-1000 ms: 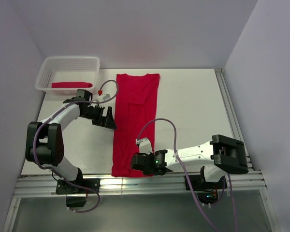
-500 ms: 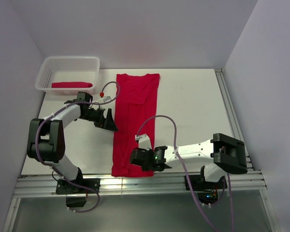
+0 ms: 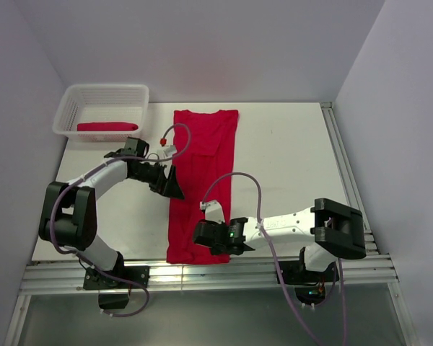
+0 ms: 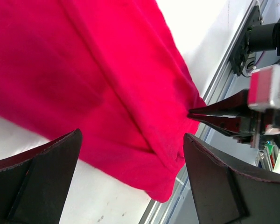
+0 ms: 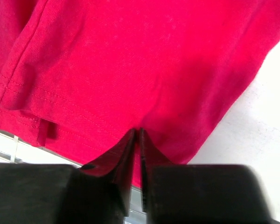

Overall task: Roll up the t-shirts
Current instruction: Fold the tshirt

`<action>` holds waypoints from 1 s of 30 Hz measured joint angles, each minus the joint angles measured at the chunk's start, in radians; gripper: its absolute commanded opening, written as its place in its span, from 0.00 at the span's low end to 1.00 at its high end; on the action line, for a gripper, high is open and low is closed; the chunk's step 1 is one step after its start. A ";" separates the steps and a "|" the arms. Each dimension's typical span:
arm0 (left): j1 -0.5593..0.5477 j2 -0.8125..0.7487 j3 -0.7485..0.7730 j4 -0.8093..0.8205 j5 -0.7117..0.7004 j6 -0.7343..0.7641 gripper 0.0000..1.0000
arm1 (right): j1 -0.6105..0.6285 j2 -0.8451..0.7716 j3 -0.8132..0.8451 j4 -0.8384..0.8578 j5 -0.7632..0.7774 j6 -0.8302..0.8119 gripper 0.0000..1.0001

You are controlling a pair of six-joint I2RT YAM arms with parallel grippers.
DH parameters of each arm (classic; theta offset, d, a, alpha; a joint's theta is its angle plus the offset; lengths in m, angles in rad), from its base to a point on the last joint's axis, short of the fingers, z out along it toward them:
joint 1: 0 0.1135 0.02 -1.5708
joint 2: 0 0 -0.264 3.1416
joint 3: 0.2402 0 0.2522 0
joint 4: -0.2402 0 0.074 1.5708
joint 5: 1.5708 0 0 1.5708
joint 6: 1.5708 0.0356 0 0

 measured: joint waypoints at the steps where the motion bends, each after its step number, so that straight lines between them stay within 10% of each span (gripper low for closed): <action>1: -0.010 -0.003 0.000 0.005 0.000 -0.005 0.96 | 0.000 0.002 0.000 0.001 -0.002 -0.003 0.10; 30: -0.129 0.204 -0.006 0.127 0.022 -0.113 0.95 | -0.009 -0.089 -0.076 0.035 0.016 0.037 0.00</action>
